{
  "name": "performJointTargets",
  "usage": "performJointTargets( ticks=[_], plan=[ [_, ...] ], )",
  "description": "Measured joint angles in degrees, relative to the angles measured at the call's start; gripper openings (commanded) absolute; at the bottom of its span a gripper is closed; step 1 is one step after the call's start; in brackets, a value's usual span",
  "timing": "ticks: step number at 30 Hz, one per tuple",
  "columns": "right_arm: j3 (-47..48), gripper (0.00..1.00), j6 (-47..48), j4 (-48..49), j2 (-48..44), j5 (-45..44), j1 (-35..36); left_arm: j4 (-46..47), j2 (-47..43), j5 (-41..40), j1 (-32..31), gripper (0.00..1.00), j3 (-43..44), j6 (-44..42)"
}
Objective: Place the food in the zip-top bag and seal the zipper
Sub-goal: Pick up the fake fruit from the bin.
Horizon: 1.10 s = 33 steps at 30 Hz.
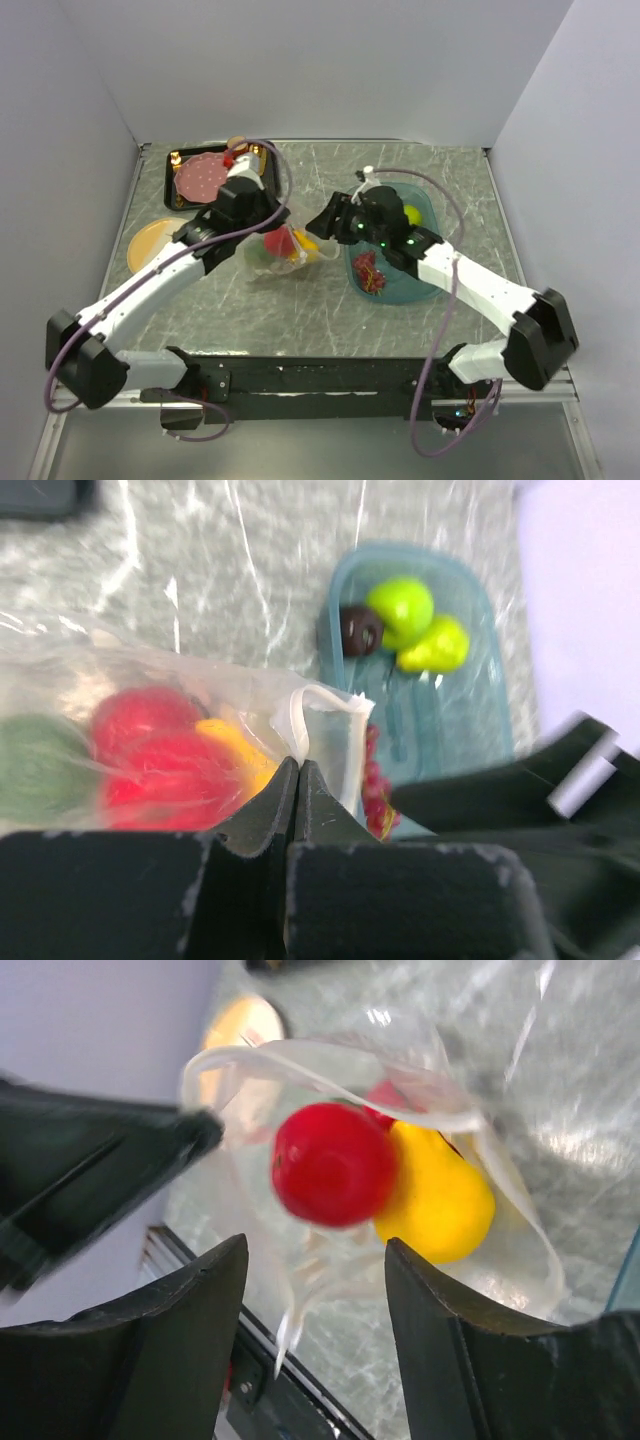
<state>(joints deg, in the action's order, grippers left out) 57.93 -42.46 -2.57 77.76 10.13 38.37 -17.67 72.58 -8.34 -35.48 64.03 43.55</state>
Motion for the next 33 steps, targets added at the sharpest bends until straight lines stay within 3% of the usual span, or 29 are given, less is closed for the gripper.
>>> performJointTargets(
  ticks=[3,12,18,26,33],
  plan=[
    [-1.31,0.82,0.26,-0.20,-4.90,-1.01,-1.33,0.63,-3.93,0.98,3.32,0.01,-1.97,0.98],
    [-1.81,0.93,5.27,-13.35,-7.87,-12.22,-8.50,0.83,-2.91,4.04,6.51,0.01,-1.79,1.16],
    [-3.63,0.93,9.09,-21.38,-4.33,-14.97,-10.12,0.87,-0.74,5.79,6.51,0.01,-3.82,1.22],
    [-7.58,0.93,12.59,-23.28,-1.95,-13.70,-10.12,1.05,-0.35,7.06,6.51,0.01,-3.91,1.22],
    [-8.15,0.82,14.43,-21.38,5.42,-12.41,-10.14,1.14,-0.31,7.06,6.51,0.01,-3.93,1.36]
  ],
)
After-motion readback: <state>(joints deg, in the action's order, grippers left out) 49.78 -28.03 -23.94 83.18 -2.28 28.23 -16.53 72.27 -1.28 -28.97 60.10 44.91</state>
